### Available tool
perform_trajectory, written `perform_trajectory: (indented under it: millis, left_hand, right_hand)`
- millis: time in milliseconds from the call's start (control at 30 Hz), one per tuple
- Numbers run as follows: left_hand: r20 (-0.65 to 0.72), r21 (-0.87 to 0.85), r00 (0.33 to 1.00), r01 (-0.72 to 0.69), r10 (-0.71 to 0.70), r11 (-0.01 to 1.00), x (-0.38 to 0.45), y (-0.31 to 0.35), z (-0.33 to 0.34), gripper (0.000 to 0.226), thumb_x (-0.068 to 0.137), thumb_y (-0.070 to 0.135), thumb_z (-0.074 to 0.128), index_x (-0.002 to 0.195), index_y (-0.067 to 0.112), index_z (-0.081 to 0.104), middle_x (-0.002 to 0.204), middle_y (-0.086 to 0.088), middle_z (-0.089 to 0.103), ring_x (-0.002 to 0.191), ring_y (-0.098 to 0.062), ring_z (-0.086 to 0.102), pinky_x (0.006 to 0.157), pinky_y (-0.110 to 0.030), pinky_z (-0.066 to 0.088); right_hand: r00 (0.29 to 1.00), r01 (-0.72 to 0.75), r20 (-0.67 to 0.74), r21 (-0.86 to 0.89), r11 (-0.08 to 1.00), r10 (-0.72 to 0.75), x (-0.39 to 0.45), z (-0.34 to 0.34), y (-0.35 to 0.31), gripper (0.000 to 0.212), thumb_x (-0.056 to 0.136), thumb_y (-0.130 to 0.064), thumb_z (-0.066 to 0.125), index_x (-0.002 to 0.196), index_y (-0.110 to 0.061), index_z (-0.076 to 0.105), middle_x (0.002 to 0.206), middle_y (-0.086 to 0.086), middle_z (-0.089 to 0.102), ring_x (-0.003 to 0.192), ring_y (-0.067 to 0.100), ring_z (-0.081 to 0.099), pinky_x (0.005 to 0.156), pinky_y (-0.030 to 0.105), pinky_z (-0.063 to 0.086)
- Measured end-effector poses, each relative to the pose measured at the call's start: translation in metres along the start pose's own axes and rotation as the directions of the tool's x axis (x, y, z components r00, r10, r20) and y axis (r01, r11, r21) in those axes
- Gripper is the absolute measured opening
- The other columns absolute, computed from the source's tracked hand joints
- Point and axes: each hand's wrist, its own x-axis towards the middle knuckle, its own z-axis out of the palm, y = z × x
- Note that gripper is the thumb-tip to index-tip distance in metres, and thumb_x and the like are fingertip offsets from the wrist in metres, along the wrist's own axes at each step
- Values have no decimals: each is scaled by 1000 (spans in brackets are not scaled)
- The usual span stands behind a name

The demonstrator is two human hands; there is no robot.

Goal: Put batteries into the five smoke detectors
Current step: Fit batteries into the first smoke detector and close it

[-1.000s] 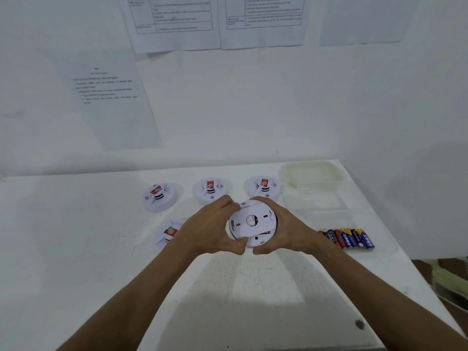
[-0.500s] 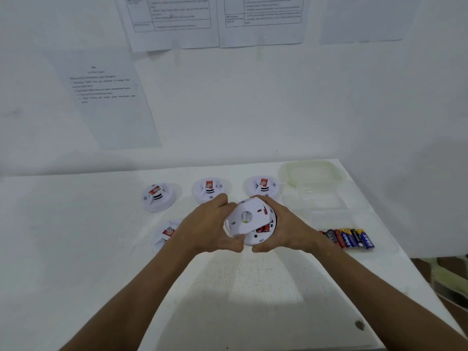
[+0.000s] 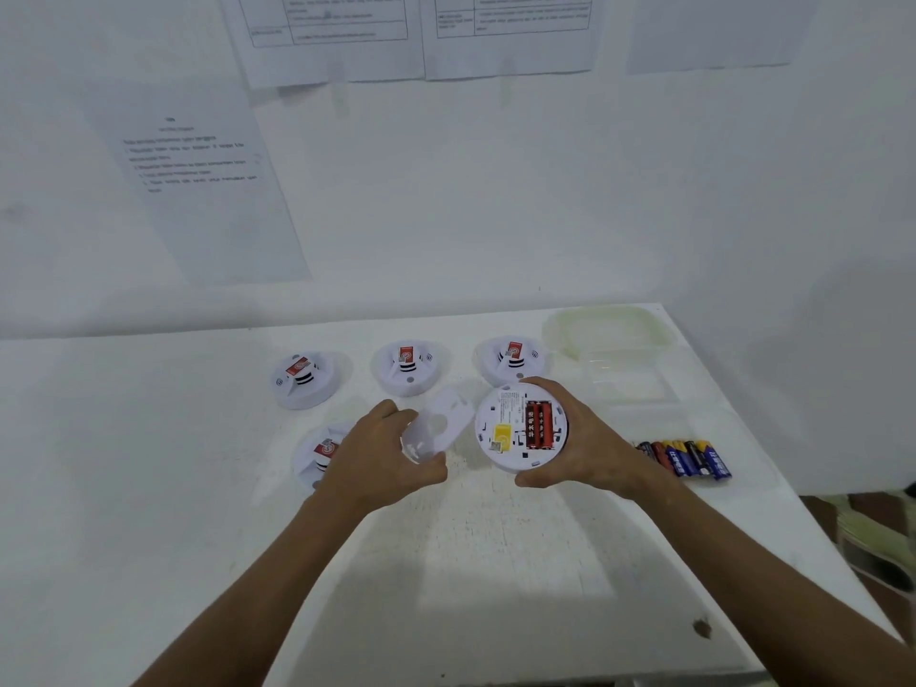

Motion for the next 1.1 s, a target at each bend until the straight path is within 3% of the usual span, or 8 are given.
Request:
perform_trajectory:
  millis: [133,400,533,667,733,833,967,1100]
  left_hand:
    - [112,72,989,93,-101,993,-4,-9,13,39,60,57,66,66,23,48,69,7,39,58,-9,40,53,-21,34]
    - [272,143,961,16,-55,990,-9,-6,34,37,55,61,57,61,33,33,67,8,40,67,-14,50,51,-19,28]
    - [264,144,963,22,-60,989,-11,-6,34,34,63,49,73,68,23,51,76,3,48,68,-13,49,52,-18,31]
    - [288,101,955,39,-66,994,-11,-6,34,38,60,61,63,68,27,48,75,5,48,74,-13,49,61,-23,36]
    - [272,90,960,43,-66,995,-10,0,29,36,70,54,69,87,23,62,90,4,57,82,-9,49,70,-23,40]
    - [132,23,991,-21,18,1000,-2,17,14,46,86,40,68,125,16,61,108,5,55,82,-4,51,72,-12,38]
    - [89,-104,980,-169,179,980,13,50,-8,36,87,33,67,121,22,64,102,10,52,79,1,52,61,-5,36]
    - [148,-132,951,-254,272,958,22,73,-12,36,83,32,71,117,24,67,101,8,47,89,0,49,69,-7,37]
  right_hand:
    - [1000,-9,-20,-8,1000,9,-3,0,3,99,58,6,91,137,-28,42,129,-13,57,118,0,56,86,21,55]
    - [1000,-12,-16,-23,1000,12,-7,5,8,101,58,4,92,140,-23,41,132,-6,56,119,3,56,87,20,54]
    - [1000,-20,-18,-11,1000,20,-10,8,7,97,59,5,91,138,-23,43,130,-7,57,117,3,57,84,21,54]
    - [1000,-24,-17,-22,999,23,-13,11,8,97,59,3,92,138,-23,42,131,-8,56,118,4,56,87,23,55]
    - [1000,-23,-11,-30,999,23,-14,12,8,97,59,1,92,138,-24,42,130,-8,56,120,5,55,89,25,55]
    - [1000,-17,-12,-32,999,17,-14,11,5,98,59,1,93,138,-25,42,130,-9,56,119,4,55,88,24,55]
    - [1000,20,-7,-37,999,-20,-12,8,-5,97,59,3,92,137,-24,42,129,-8,57,116,3,57,87,22,55]
    - [998,64,-2,-20,998,-64,-11,7,-15,94,61,8,89,134,-28,42,127,-8,58,113,2,59,86,20,54]
